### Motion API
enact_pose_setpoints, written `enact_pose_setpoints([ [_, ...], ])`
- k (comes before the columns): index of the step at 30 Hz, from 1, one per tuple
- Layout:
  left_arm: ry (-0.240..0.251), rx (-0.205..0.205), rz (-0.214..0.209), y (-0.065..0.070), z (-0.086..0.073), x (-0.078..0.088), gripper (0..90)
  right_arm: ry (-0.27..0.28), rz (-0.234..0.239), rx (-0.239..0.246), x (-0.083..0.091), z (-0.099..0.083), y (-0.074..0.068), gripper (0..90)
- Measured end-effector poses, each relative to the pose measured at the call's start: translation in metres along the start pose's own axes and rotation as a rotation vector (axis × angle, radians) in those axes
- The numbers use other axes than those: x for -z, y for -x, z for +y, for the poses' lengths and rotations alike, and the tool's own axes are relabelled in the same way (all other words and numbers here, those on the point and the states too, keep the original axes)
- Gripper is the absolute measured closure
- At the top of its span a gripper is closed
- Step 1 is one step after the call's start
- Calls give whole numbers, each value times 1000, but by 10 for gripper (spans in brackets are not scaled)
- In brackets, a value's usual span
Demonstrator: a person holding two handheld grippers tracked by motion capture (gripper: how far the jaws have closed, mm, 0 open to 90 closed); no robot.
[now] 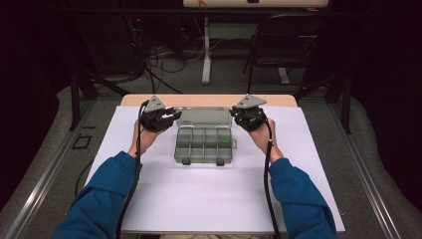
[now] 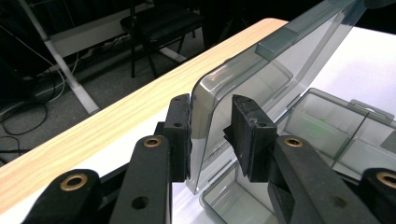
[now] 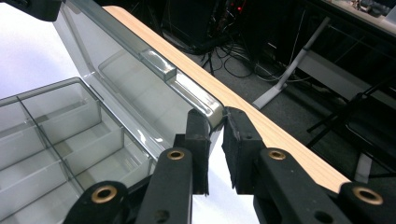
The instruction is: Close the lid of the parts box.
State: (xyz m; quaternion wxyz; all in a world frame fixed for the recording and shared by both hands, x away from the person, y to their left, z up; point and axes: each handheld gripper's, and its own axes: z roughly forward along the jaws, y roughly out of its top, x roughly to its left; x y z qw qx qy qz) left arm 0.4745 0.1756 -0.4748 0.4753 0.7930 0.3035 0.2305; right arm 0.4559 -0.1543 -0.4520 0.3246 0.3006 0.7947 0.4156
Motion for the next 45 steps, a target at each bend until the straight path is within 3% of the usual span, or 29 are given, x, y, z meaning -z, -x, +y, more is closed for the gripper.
enact_pose_setpoints([
  [13,-6,-25,2,5,-2,4,679,-5,-8,51,5,-2,-6,800],
  [18,-18,-32,-23,4,3,3,550,-2,-8,49,4,-2,-6,799],
  [19,-17,-32,-18,4,5,4,425,-2,-8,47,4,-2,-6,799],
  [22,7,-28,-25,4,12,12,376,-4,-7,46,5,-2,-6,798],
  [24,56,-10,-33,4,20,21,422,-6,-7,47,5,-2,-6,798],
  [26,73,-7,-38,3,23,24,501,-7,-8,47,5,-2,-7,798],
  [27,87,6,-33,3,26,26,564,-6,-9,47,6,-2,-7,798],
  [28,95,21,-18,3,29,26,564,-6,-9,47,6,-2,-7,798],
  [29,95,36,-10,3,32,26,676,-6,-10,49,6,-3,-7,798],
  [30,91,45,4,3,34,24,676,-6,-10,49,6,-3,-7,798],
  [34,54,49,32,5,39,14,837,-5,-9,45,6,-3,-8,798],
  [37,33,29,17,8,39,7,891,-7,-4,48,7,-4,-7,797],
  [41,7,20,-3,11,38,4,900,-11,0,51,7,-4,-8,792],
  [44,1,17,-15,12,38,4,900,-16,8,53,8,-4,-8,745],
  [45,2,17,-15,13,37,4,900,-17,15,49,9,-4,-8,692],
])
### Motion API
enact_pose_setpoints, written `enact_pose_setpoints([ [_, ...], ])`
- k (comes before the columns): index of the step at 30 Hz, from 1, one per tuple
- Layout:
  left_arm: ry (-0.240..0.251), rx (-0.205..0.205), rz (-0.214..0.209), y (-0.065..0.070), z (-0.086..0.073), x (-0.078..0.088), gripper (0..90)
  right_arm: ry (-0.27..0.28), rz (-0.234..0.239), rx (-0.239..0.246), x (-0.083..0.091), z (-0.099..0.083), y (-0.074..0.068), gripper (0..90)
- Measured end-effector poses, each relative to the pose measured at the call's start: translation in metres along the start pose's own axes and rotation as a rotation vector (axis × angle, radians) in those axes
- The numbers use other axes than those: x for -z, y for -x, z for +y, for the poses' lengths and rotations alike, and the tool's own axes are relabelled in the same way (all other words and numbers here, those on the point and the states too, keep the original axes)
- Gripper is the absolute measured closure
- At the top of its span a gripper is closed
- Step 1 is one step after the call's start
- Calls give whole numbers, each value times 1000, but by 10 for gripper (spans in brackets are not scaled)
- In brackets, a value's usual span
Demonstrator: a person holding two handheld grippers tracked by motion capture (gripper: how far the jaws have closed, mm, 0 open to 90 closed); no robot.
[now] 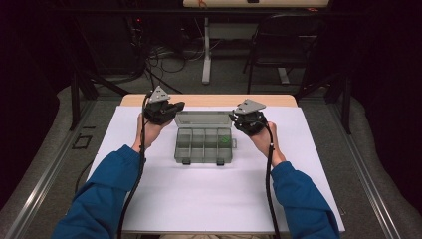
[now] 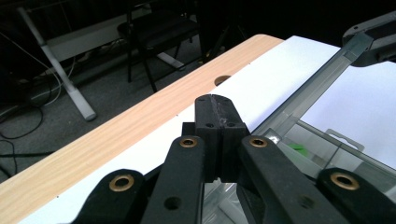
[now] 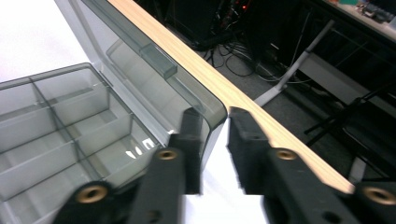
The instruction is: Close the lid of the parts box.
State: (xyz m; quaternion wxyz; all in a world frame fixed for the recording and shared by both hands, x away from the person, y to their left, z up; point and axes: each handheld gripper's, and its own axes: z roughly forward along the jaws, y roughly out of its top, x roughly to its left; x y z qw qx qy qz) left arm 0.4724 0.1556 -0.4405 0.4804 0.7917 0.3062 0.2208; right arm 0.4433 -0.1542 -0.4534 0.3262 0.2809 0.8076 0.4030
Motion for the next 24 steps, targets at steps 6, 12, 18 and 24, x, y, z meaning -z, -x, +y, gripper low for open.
enact_pose_setpoints([
  [6,0,-1,-14,4,-4,5,900,43,54,-44,12,4,0,437],
  [12,-1,-10,-14,7,-8,7,900,105,70,-35,25,17,-6,625],
  [18,3,-7,-17,11,-12,13,900,81,31,-9,22,25,-13,857],
  [24,-15,-30,-21,18,-20,17,900,53,28,-4,18,28,-19,898],
])
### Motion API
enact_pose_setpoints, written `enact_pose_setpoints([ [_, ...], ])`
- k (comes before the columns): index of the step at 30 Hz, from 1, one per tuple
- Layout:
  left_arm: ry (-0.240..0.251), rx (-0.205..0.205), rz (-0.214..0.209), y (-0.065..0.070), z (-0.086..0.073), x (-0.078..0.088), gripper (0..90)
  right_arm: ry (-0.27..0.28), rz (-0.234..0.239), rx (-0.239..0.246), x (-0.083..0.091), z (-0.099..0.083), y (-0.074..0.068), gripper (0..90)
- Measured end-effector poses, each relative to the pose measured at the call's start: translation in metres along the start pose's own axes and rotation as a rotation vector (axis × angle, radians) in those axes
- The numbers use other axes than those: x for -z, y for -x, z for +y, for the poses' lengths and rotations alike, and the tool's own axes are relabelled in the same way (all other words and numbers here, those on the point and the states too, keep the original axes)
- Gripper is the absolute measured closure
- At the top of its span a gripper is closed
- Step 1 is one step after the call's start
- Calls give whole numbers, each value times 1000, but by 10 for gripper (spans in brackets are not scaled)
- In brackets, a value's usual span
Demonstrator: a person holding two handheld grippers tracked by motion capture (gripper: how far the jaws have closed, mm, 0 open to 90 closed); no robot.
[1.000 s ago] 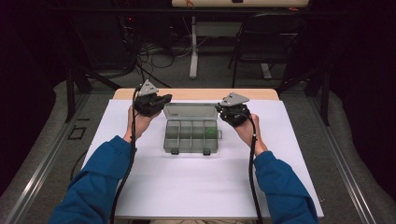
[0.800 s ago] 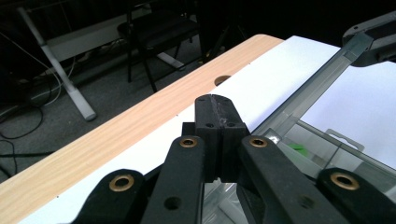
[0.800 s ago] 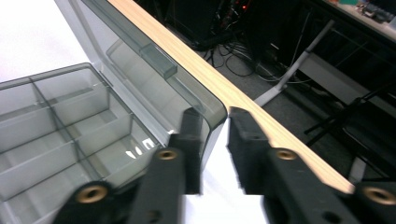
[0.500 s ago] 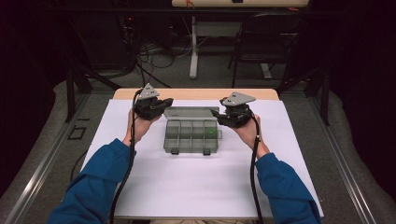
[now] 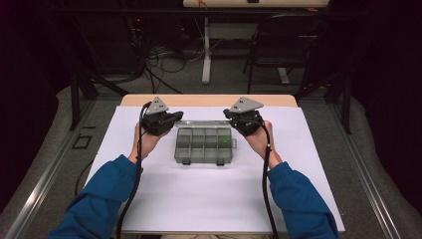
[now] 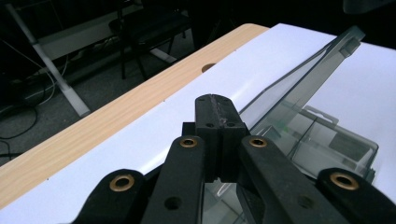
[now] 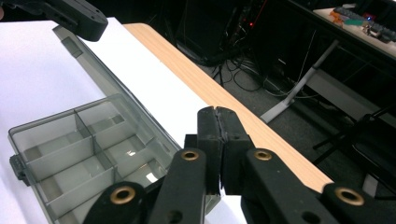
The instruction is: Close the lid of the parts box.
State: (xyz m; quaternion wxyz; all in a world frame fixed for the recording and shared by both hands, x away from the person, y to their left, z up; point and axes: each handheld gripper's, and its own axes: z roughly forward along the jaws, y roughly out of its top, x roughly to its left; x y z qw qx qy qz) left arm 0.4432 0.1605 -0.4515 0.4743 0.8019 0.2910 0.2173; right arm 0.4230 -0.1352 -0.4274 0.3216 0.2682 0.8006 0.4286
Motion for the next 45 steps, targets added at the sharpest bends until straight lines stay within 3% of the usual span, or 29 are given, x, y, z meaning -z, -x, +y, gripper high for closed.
enact_pose_setpoints([
  [3,-6,-4,-3,3,0,2,900,-25,6,-19,-1,-1,-1,900],
  [12,-14,-14,-4,11,-10,7,900,-49,15,-13,2,-7,-11,900],
  [17,-23,-6,-5,16,-20,7,900,-71,23,-18,1,-18,-16,900],
  [19,-33,-15,-6,19,-25,7,900,-105,33,-19,-1,-28,-21,900],
  [27,-75,-8,-21,35,-60,1,900,-166,56,-46,-4,-60,-30,900],
  [33,-101,31,-40,42,-83,-7,900,-213,82,-57,-11,-82,-38,900],
  [42,-91,27,-41,43,-91,-10,900,-184,95,-111,-12,-96,-38,900],
  [43,-84,36,-46,42,-92,-10,889,-181,97,-114,-11,-97,-37,880],
  [45,-59,67,-59,42,-92,-6,726,-163,92,-130,-7,-98,-36,763],
])
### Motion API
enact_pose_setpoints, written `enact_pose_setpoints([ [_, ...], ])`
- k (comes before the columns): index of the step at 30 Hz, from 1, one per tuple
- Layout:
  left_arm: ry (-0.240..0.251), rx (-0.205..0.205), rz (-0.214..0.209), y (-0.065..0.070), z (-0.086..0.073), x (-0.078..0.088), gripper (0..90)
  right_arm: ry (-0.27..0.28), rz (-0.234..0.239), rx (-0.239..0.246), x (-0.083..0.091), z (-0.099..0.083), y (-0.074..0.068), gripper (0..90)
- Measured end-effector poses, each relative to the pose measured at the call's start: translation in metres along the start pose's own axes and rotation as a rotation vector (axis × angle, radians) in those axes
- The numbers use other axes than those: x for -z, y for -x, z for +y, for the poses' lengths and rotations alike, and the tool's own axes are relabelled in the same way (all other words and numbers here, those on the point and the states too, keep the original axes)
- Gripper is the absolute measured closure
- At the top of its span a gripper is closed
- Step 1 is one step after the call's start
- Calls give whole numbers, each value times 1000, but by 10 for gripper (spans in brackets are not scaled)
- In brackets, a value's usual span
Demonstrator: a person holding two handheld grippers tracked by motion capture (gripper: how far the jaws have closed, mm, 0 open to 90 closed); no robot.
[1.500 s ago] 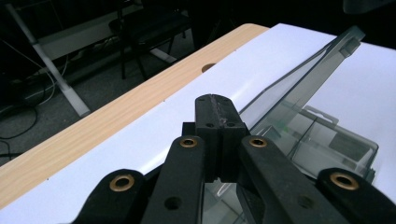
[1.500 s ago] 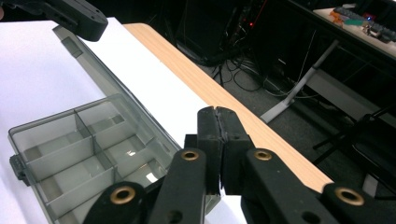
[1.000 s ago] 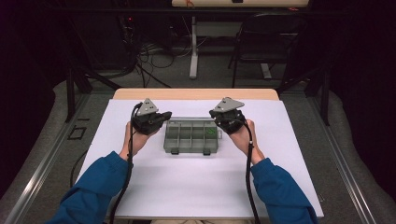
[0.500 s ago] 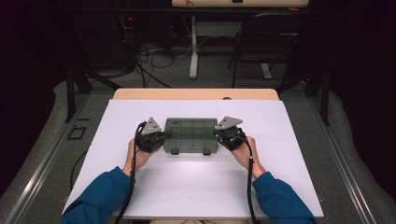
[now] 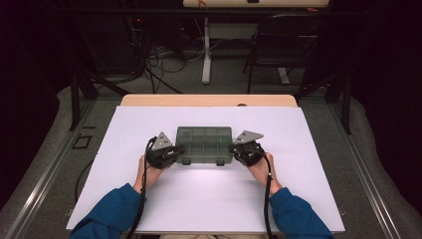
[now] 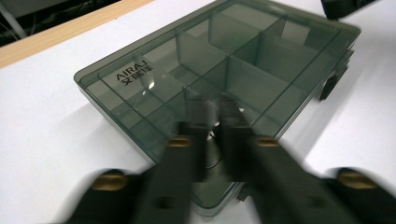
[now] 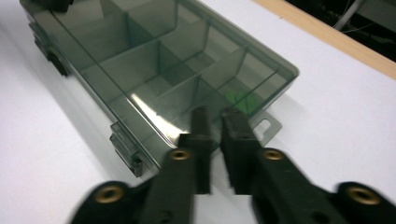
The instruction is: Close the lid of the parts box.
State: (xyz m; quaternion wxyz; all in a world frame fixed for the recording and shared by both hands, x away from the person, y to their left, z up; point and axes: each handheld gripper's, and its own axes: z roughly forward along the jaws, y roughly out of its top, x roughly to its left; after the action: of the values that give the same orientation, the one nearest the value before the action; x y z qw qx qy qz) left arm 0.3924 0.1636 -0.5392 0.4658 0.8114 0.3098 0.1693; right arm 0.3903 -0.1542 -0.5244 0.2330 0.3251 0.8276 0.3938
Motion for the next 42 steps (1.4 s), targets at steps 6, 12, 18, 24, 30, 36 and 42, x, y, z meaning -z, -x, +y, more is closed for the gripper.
enact_pose_setpoints([
  [6,60,-31,55,4,3,20,279,85,-2,-34,18,3,3,343],
  [12,109,-38,93,11,-3,44,87,139,8,-24,38,3,-2,150],
  [18,136,-33,109,16,-13,67,1,178,21,17,53,-2,-12,62],
  [24,153,-32,108,23,-23,81,0,214,6,41,69,-14,-18,19],
  [30,135,-37,101,29,-34,84,0,242,-19,54,84,-24,-22,4],
  [36,148,-25,106,34,-43,91,0,268,-43,59,100,-35,-24,0],
  [42,158,-59,131,40,-52,98,0,282,-52,55,107,-50,-29,0],
])
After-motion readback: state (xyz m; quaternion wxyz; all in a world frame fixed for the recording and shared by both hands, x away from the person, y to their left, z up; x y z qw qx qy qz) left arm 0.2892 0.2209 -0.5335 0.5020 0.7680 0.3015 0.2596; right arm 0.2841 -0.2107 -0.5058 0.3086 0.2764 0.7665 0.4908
